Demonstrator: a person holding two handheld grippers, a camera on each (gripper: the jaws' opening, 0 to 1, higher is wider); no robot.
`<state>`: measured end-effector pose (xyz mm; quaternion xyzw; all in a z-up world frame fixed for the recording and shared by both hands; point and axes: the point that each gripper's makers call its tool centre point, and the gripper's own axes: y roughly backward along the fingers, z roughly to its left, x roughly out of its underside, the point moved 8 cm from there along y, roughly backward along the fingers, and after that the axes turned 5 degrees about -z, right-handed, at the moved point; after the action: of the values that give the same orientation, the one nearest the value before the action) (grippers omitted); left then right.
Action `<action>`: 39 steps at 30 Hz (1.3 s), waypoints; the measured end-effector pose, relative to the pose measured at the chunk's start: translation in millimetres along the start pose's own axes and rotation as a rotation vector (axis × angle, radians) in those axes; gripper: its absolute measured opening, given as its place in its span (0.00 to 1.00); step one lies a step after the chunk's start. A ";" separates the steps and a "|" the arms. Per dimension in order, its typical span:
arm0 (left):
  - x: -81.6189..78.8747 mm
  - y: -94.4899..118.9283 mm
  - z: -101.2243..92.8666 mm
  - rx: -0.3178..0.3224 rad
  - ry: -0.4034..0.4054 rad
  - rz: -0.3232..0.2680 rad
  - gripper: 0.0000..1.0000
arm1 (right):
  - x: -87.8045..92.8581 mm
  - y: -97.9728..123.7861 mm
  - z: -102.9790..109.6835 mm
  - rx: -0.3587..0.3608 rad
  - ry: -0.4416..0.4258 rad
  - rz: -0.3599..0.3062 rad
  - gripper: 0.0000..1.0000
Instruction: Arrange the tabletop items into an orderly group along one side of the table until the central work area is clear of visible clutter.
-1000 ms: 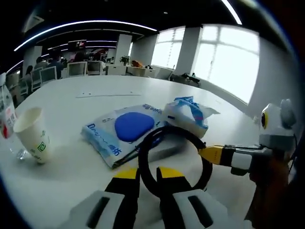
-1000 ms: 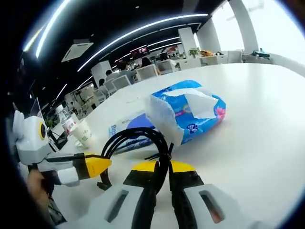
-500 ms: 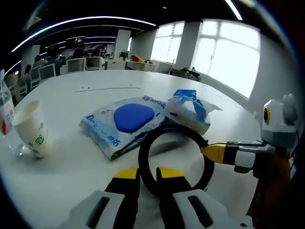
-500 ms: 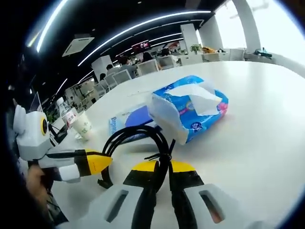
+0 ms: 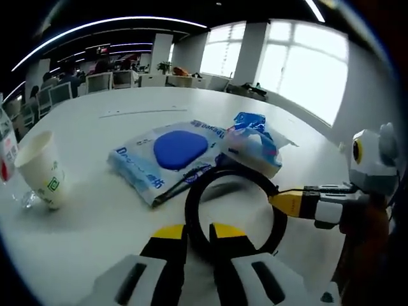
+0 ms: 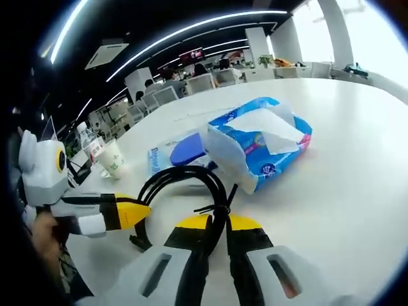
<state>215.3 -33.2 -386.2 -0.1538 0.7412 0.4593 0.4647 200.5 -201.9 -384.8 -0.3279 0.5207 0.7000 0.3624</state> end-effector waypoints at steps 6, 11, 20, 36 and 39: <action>1.2 -0.3 0.6 0.004 -0.020 0.001 0.14 | 2.2 1.8 -1.5 -0.002 0.015 0.018 0.08; 2.2 -0.3 0.3 0.009 -0.011 -0.001 0.14 | 2.3 2.5 -3.0 0.002 0.030 0.027 0.08; 2.7 2.9 -1.5 0.013 -0.075 -0.046 0.22 | 3.2 3.3 -4.0 -0.011 0.091 0.034 0.08; 0.6 11.0 5.3 -0.001 -0.073 -0.084 0.28 | 17.1 28.3 -6.0 -0.013 0.140 -0.001 0.21; -0.3 10.9 4.0 0.002 -0.084 -0.091 0.30 | 17.0 30.1 -6.8 -0.015 0.140 -0.004 0.21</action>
<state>210.5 -24.2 -380.7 -0.1677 0.7139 0.4427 0.5160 166.6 -211.5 -385.9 -0.3796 0.5388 0.6787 0.3240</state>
